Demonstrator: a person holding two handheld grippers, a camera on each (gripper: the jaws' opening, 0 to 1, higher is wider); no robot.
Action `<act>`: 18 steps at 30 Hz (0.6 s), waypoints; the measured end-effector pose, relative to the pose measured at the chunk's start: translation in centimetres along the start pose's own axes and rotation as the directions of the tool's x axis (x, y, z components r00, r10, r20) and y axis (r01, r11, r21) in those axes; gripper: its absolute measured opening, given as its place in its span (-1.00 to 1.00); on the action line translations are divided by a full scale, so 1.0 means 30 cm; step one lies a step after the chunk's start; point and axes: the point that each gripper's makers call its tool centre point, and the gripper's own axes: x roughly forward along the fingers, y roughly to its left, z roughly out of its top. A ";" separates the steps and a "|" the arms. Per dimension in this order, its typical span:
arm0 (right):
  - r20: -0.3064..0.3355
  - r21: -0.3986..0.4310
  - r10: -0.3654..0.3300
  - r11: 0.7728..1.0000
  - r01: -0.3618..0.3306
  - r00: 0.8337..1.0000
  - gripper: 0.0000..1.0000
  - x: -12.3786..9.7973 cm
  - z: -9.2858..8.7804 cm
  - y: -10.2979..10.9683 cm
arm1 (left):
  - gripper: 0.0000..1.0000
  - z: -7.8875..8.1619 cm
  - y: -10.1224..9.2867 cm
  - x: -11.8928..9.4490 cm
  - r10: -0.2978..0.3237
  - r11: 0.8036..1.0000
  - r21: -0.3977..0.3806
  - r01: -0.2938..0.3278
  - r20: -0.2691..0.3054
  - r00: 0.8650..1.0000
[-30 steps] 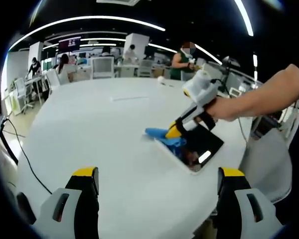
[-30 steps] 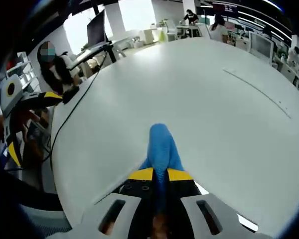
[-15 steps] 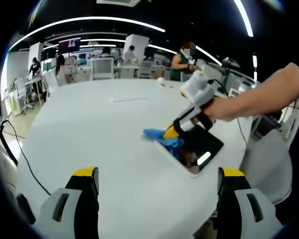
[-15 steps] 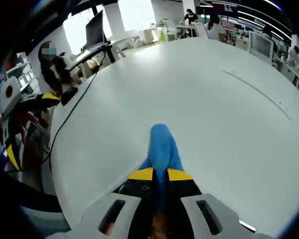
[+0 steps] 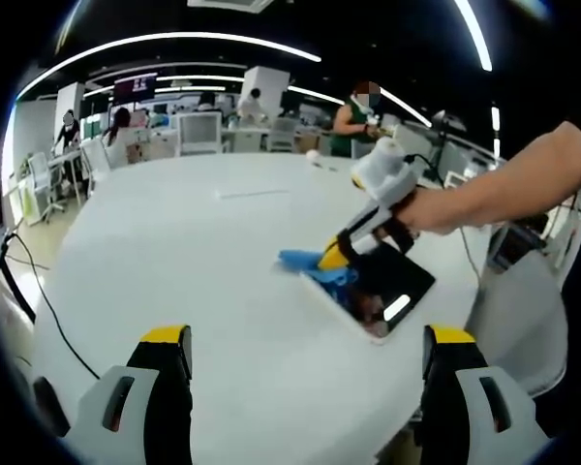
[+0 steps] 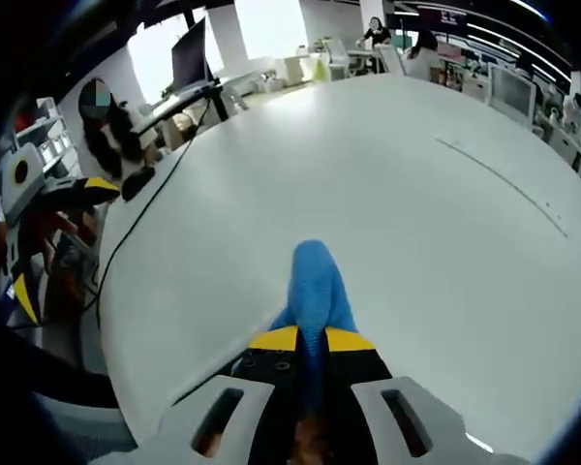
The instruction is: Wipe the mirror surface with the cleaning cloth until all visible marks leave the cleaned area.
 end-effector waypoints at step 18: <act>-0.007 -0.008 -0.006 1.000 0.006 1.000 -0.94 -0.018 -0.018 -0.028 | 1.00 0.011 -0.003 0.008 -0.004 1.000 0.004 0.004 -0.003 1.000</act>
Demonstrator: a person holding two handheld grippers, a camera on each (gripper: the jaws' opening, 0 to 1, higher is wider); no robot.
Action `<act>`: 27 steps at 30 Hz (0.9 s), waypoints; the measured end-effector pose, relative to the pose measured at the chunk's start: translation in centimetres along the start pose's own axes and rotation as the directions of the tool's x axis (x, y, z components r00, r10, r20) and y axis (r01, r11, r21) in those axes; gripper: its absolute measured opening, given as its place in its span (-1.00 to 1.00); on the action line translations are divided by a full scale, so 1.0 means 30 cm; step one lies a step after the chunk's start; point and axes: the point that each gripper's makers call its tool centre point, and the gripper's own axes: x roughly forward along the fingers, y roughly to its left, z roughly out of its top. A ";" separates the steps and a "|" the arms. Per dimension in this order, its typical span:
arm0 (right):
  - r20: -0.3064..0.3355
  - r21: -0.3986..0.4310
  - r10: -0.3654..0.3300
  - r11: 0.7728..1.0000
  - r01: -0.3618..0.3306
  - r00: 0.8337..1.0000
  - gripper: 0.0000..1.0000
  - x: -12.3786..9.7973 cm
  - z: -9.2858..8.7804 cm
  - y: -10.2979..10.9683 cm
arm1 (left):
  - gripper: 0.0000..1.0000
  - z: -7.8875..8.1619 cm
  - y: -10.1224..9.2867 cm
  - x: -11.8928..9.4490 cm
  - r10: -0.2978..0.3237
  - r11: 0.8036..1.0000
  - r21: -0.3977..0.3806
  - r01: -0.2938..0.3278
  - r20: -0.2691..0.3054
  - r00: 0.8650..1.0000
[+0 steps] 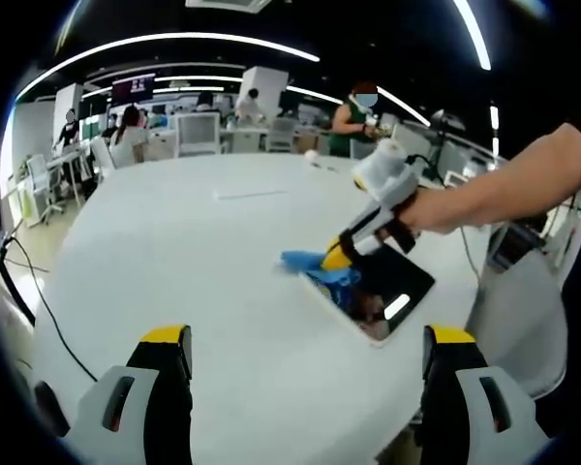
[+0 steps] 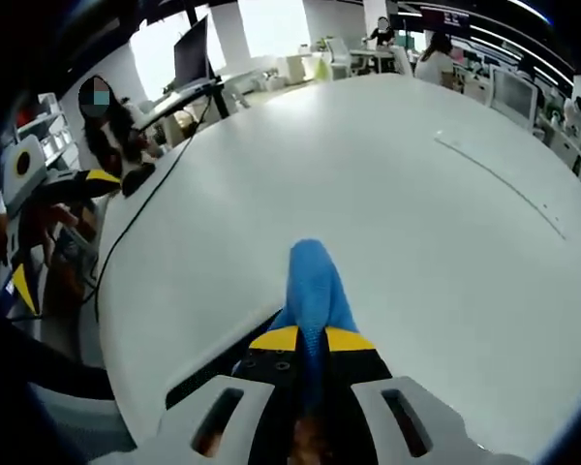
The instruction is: Wipe the mirror surface with the cleaning cloth until all visible marks leave the cleaned area.
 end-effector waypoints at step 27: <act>-0.014 0.000 -0.030 1.000 0.030 0.999 -0.94 -0.051 -0.056 -0.075 | 1.00 0.021 -0.023 0.025 -0.010 1.000 0.008 0.010 0.002 1.000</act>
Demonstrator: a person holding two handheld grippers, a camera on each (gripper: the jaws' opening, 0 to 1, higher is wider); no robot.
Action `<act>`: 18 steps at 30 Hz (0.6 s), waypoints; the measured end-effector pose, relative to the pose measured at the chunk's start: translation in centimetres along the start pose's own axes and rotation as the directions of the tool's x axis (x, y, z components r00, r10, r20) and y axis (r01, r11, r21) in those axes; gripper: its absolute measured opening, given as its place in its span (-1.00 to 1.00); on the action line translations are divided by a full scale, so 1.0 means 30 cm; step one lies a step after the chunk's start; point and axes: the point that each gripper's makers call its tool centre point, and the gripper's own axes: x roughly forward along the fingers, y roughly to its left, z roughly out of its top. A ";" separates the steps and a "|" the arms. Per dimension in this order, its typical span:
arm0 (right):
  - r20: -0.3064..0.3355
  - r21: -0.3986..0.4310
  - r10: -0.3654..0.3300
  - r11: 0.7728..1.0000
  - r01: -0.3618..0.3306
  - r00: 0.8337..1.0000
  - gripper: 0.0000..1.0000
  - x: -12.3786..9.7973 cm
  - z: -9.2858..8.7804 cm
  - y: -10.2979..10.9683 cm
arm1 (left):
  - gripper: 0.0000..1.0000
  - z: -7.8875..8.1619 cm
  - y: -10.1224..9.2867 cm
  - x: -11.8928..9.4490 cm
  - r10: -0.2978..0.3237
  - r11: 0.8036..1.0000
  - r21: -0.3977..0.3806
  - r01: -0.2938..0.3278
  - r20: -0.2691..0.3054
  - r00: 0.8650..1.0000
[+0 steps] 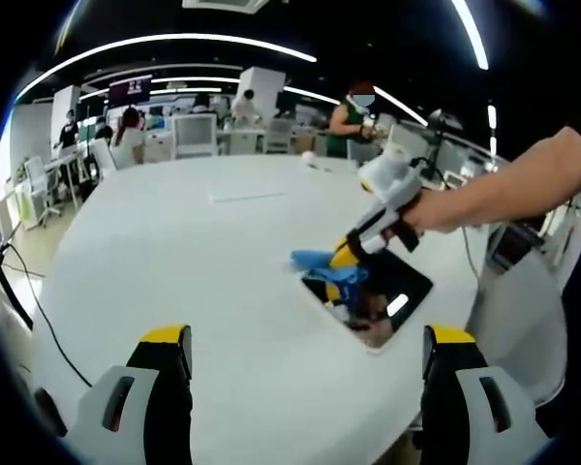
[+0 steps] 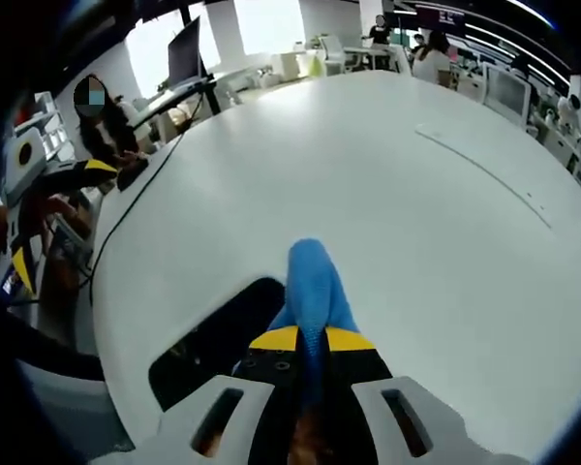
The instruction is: Wipe the mirror surface with the cleaning cloth until all visible marks leave the cleaned area.
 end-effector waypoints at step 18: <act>0.003 -0.010 -0.033 0.999 0.033 0.999 -0.94 -0.012 -0.016 -0.017 | 1.00 0.008 -0.011 -0.012 0.003 1.000 0.006 -0.003 0.001 1.000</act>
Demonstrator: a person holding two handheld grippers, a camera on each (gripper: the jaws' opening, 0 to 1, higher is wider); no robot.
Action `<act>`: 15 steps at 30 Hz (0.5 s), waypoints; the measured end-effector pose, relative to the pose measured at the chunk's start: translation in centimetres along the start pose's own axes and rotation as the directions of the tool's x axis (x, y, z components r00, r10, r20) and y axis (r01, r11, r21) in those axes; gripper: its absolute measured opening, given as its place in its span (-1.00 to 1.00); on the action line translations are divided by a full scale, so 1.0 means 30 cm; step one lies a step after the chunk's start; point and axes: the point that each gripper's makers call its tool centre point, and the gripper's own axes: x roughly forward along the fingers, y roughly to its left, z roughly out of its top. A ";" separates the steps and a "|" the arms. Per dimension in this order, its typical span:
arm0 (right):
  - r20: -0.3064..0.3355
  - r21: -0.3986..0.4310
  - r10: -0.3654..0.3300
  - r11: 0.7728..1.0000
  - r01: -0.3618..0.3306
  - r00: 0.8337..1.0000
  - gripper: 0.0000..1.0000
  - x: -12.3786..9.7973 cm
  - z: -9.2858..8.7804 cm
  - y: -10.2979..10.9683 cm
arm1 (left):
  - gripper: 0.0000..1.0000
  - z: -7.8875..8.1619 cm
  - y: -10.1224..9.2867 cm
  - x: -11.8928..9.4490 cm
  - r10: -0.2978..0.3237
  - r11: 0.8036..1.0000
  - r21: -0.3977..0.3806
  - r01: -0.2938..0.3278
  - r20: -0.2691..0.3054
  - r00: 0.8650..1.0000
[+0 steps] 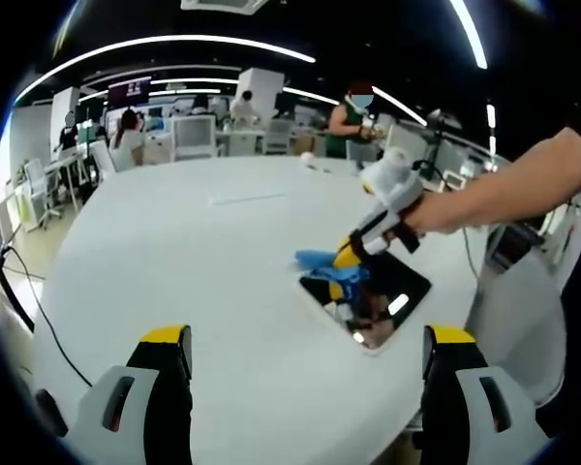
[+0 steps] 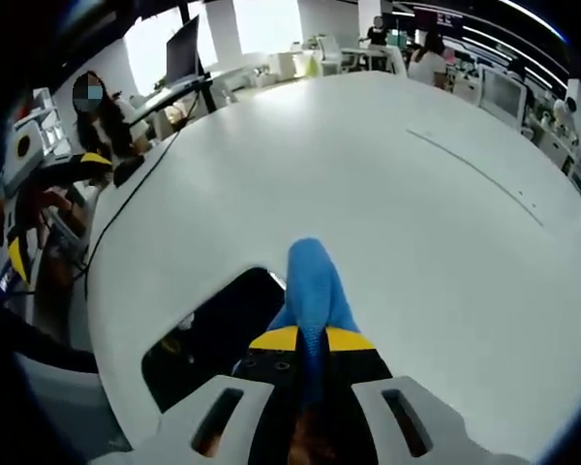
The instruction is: Wipe the mirror surface with the cleaning cloth until all visible marks leave the cleaned area.
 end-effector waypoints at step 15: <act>0.008 0.012 -0.038 0.999 0.038 0.999 -0.94 -0.010 -0.015 0.009 | 1.00 0.011 -0.012 -0.006 0.006 1.000 0.003 -0.006 0.009 1.000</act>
